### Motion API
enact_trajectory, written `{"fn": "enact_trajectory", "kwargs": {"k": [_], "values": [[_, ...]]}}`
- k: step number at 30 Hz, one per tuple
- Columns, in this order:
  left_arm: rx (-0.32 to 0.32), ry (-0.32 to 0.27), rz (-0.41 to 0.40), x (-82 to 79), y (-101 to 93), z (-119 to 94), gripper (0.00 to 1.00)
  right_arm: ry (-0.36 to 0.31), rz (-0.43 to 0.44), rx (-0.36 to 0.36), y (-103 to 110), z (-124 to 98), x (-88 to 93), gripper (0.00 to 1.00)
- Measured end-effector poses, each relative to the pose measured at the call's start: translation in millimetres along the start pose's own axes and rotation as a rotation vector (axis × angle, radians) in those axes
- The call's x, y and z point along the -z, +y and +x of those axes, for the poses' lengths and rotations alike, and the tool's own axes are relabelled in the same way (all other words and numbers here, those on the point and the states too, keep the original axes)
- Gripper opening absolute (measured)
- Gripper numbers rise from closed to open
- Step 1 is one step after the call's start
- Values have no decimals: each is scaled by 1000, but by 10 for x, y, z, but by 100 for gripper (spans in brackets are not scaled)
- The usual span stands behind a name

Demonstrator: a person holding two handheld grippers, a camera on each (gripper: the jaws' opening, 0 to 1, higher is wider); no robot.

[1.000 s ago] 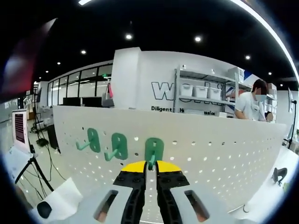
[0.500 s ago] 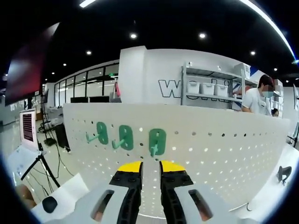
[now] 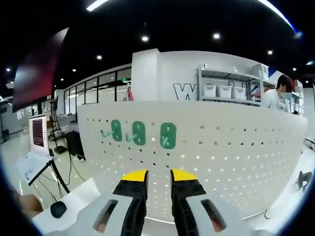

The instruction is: Insert the hook assembly into the mounting plate slot until the hook locks in place.

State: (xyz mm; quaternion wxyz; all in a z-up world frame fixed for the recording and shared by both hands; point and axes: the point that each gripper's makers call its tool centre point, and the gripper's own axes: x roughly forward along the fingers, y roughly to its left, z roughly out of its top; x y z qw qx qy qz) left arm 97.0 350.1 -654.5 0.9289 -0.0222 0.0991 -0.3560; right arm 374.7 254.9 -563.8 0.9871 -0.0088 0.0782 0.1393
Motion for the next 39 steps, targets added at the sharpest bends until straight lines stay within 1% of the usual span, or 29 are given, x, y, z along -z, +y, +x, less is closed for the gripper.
{"fn": "enact_trajectory", "kwargs": {"k": [3, 6, 10, 13, 18, 22, 30, 33, 37, 39], "values": [[2, 7, 4, 1, -54, 14, 65, 1, 2, -9, -28, -58, 28, 18], [17, 15, 11, 1, -144, 33, 65, 3, 10, -25, -34, -132, 69, 18], [28, 26, 24, -10, -218, 60, 65, 4, 26, -39, -68, -156, 132, 18], [38, 33, 35, -22, -260, 66, 65, 7, 26, -38, -83, -222, 199, 18], [38, 37, 39, -34, -288, 79, 64, 18, 34, -58, -141, -304, 304, 19], [46, 36, 52, -53, -343, 111, 64, 17, 34, -60, -181, -398, 361, 19], [67, 44, 64, -92, -466, 186, 64, 20, 24, -97, -253, -609, 491, 20], [80, 47, 65, -88, -537, 215, 64, 20, 2, -91, -291, -698, 540, 22], [99, 58, 68, -75, -627, 275, 64, 27, 19, -98, -361, -810, 639, 22], [111, 56, 73, -89, -673, 296, 64, 32, 13, -95, -395, -871, 691, 22]]}}
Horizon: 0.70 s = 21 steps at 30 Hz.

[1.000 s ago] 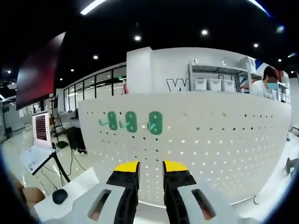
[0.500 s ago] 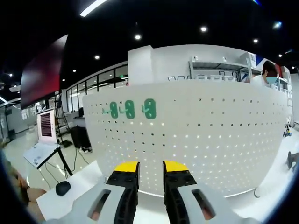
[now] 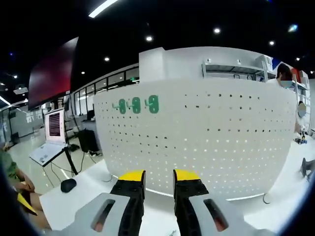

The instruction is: Insert the hook assembly into the mounting plate slot until the hook locks in place.

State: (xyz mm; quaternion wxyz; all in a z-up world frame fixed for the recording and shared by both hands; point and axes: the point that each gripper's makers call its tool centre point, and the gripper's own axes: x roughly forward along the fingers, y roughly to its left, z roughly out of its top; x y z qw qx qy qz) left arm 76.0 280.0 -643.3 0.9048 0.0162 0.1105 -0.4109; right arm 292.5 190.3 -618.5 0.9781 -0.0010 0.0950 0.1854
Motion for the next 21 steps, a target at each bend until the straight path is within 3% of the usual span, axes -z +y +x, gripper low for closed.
{"fn": "enact_trajectory", "kwargs": {"k": [12, 21], "values": [[57, 6, -15, -5, -133, 127, 63, 26, 43, 33, -237, -294, 301, 21], [87, 11, -19, 34, -175, 186, 62, 47, 65, 60, -360, -394, 493, 21]]}}
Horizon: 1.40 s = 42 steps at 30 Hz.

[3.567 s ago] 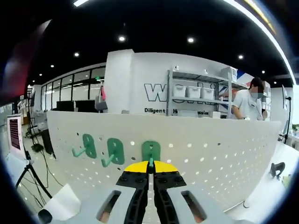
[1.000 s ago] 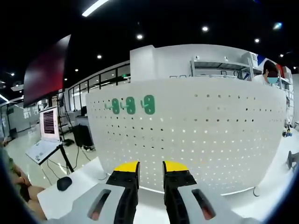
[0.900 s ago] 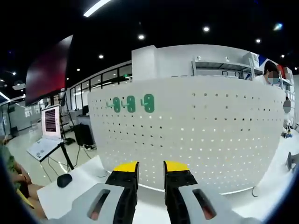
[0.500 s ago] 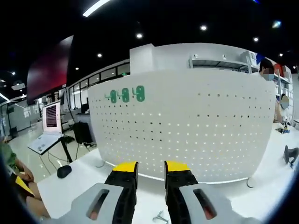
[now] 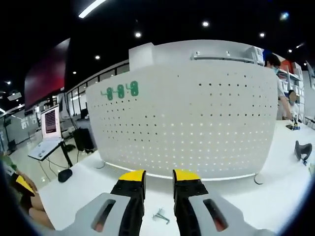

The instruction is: Insert the hook assembly into the mounting plate slot until the hook locks in place.

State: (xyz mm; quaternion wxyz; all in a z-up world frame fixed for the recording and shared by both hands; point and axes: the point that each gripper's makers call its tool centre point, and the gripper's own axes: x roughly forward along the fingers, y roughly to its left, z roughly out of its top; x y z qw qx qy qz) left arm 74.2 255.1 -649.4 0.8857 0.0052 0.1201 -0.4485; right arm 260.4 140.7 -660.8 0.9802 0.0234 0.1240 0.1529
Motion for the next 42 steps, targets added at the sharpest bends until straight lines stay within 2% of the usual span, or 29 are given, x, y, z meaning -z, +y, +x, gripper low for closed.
{"fn": "enact_trajectory", "kwargs": {"k": [11, 22, 29, 37, 40, 42], "values": [[15, 18, -34, 118, -19, 13, 61, 64, 27, 10, -76, -46, 362, 18], [1, 21, -56, 136, 31, 44, 62, 127, 38, 0, -125, -15, 657, 17], [-5, 34, -56, 162, 53, 78, 62, 183, 32, -28, -127, 25, 880, 18], [-21, 46, -57, 149, 106, 110, 63, 217, 17, -73, -116, 109, 1006, 18], [-33, 46, -61, 144, 131, 119, 63, 253, 5, -90, -115, 134, 1095, 18], [-35, 52, -65, 147, 133, 134, 63, 243, 4, -99, -111, 147, 1100, 19]]}}
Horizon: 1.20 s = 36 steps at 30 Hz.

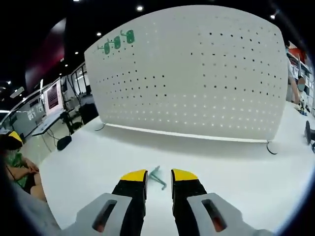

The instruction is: Insert the hook assembly into the mounting plate slot until the hook locks in place.

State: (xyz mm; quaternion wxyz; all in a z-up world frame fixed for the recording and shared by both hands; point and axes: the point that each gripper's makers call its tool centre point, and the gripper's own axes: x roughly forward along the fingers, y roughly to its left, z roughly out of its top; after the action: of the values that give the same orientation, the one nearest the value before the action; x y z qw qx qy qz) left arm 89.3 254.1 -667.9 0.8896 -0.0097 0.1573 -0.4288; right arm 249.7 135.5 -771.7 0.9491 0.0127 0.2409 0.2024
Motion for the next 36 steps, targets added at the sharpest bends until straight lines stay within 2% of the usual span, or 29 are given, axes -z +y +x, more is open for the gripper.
{"fn": "enact_trajectory", "kwargs": {"k": [11, 18, 36], "values": [[-37, 13, -18, 31, 57, 35, 64, 62, -27, -55, 37, 179, 172, 19], [-71, 19, -32, 69, 90, -13, 63, 112, -68, -83, 40, 295, 305, 19], [-137, 38, -74, 205, 187, -115, 63, 175, -111, -119, 30, 560, 467, 18]]}}
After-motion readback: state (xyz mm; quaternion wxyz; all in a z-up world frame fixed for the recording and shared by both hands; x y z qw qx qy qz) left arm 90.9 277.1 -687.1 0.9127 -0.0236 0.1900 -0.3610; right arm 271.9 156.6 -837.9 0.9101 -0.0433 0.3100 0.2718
